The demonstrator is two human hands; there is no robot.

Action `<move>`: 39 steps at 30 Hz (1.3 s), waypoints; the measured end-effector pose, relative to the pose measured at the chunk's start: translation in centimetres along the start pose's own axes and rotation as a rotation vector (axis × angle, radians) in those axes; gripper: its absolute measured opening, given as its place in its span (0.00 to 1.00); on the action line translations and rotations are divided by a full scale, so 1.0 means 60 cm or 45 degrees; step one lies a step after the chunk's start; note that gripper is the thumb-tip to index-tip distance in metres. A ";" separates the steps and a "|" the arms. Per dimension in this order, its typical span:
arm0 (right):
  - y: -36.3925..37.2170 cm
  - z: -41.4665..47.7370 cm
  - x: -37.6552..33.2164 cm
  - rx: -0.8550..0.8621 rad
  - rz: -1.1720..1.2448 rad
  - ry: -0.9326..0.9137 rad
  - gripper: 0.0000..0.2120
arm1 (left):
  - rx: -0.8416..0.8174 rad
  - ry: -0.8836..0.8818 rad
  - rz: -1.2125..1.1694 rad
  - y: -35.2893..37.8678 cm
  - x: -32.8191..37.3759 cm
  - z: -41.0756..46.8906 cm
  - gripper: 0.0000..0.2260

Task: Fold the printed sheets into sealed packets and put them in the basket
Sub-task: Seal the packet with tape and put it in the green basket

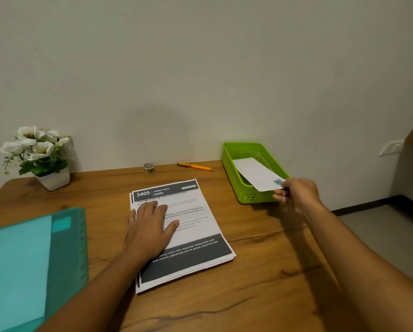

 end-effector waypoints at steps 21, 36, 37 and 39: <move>0.016 -0.040 -0.038 0.253 -0.639 -0.653 0.12 | -0.020 -0.016 0.030 -0.001 0.000 0.000 0.34; 0.366 -0.274 0.083 -0.859 -1.343 -1.331 0.18 | -0.003 0.018 -0.043 -0.044 -0.013 0.012 0.27; 0.382 -0.282 0.091 -0.906 -1.366 -1.349 0.20 | -0.012 -0.014 -0.020 -0.044 -0.028 0.018 0.27; 0.409 -0.296 0.102 -0.980 -1.386 -1.412 0.24 | -0.105 -0.057 0.044 -0.028 -0.055 0.026 0.30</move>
Point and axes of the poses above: each hand's wrist, its own z-axis towards the middle knuckle, its own y-axis out of the palm, x = y × z, the point moved 9 cm from there along z, towards the middle knuckle, and after that the axes turned 1 degree about x, right-handed, at the moved point
